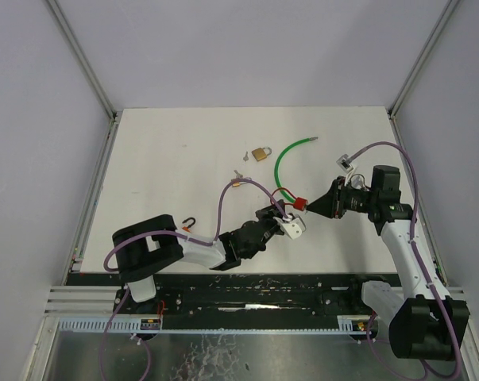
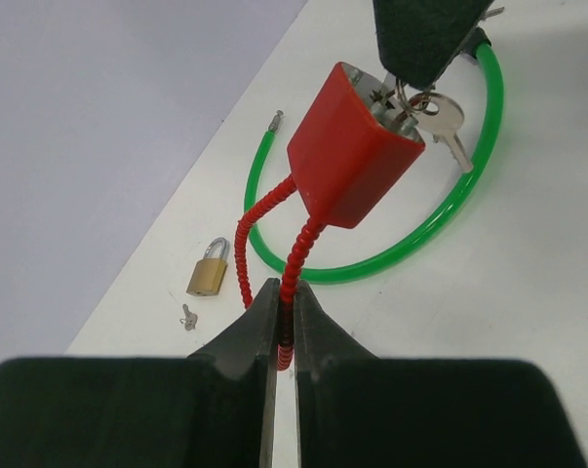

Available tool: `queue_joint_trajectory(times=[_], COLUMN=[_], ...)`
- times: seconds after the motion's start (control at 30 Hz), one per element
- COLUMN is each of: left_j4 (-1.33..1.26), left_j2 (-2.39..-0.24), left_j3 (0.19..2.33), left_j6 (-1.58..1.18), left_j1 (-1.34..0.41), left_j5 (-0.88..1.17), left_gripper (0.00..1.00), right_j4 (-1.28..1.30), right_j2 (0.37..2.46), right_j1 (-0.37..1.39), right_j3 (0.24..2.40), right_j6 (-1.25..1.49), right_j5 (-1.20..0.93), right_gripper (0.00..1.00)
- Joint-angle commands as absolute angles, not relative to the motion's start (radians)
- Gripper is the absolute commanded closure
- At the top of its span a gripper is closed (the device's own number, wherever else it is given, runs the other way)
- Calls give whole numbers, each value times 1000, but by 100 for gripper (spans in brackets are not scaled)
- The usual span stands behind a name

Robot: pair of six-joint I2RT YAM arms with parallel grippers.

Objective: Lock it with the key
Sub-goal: Lock the lock.

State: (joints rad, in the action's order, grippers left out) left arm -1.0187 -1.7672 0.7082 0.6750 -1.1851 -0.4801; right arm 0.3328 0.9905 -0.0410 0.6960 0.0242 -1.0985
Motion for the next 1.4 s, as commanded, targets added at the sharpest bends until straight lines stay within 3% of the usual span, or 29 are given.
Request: queue_joint_trajectory(times=[0.0,0.2,0.33,0.6,0.8,0.83,0.97,1.07,1.17,1.27,1.37], left_j4=[-1146,-1155,-1149,-1075,-1074,-1075,-1074,-1072,-1012,-903,-832], left_j2=[-1775,-1777,-1749,-1732,-1727,-1726,-1724,-1715,-1678,-1605,-1575], left_j3=[737,730,707,708,704,702,702,698,697,705,723], left_j6=[696,712,699,691,686,685,679,663,594,436,331], left_j1=[-1199,-1207,-1207,-1205,-1205,-1205,-1204,-1199,-1177,-1111,-1038], left_j5=[-502,-491,-423,-317,-311,-311,-314,-306,-232,-50,163], left_gripper=[100,100,100,100,100,100,100,100,100,100,100], right_j4=[329,349,446,702,792,774,794,897,1053,1144,1141], right_j2=[967,965,938,861,856,853,846,841,799,722,692], right_j1=[-27,-16,4,45,46,46,46,46,46,46,46], right_j3=[718,730,767,863,938,942,988,1045,1063,1002,954], right_j6=[0,-80,-318,-883,-940,-898,-810,-901,-1170,-1542,-1738], right_j5=[-1080,-1054,-1018,-913,-885,-878,-846,-829,-867,-898,-909], right_gripper=[76,90,99,100,100,97,60,55,52,45,35])
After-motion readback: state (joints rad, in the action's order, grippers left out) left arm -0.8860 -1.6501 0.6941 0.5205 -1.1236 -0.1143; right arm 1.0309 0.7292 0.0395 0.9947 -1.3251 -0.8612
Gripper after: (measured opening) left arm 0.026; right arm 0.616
